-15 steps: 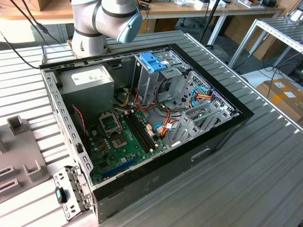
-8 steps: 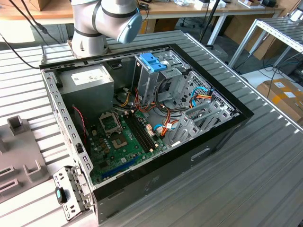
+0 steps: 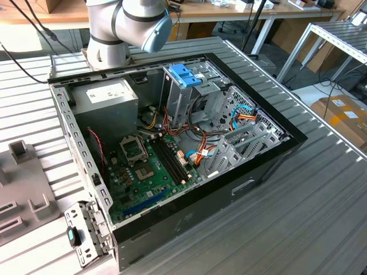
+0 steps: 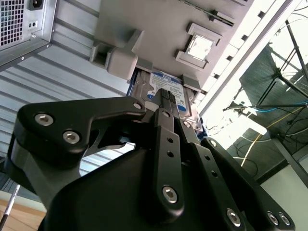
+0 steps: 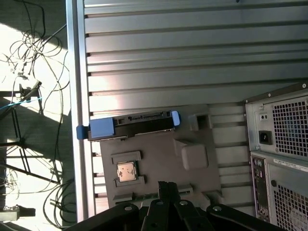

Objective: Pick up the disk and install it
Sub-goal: 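Reach for the disk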

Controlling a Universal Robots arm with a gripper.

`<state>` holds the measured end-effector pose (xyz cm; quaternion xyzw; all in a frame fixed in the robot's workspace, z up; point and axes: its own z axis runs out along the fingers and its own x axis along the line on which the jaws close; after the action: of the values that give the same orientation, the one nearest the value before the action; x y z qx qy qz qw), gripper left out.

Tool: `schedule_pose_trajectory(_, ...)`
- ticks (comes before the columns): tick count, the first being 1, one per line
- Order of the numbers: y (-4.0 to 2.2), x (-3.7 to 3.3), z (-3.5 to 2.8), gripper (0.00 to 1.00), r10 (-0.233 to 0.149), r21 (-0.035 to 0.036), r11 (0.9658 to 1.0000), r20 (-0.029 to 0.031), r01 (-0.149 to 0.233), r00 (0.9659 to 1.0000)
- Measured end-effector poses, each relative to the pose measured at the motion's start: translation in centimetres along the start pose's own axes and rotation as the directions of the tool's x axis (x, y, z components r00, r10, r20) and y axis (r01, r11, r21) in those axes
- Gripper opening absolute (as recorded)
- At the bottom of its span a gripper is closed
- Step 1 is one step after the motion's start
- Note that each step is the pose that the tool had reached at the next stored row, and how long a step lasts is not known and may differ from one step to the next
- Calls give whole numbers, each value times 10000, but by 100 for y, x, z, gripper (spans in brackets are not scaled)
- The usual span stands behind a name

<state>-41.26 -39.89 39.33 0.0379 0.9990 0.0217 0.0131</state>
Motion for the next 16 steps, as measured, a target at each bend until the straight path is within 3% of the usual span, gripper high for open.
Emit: schedule_pose_trajectory(16,-6,78,-2,11,0,0,10000,0,0,10000)
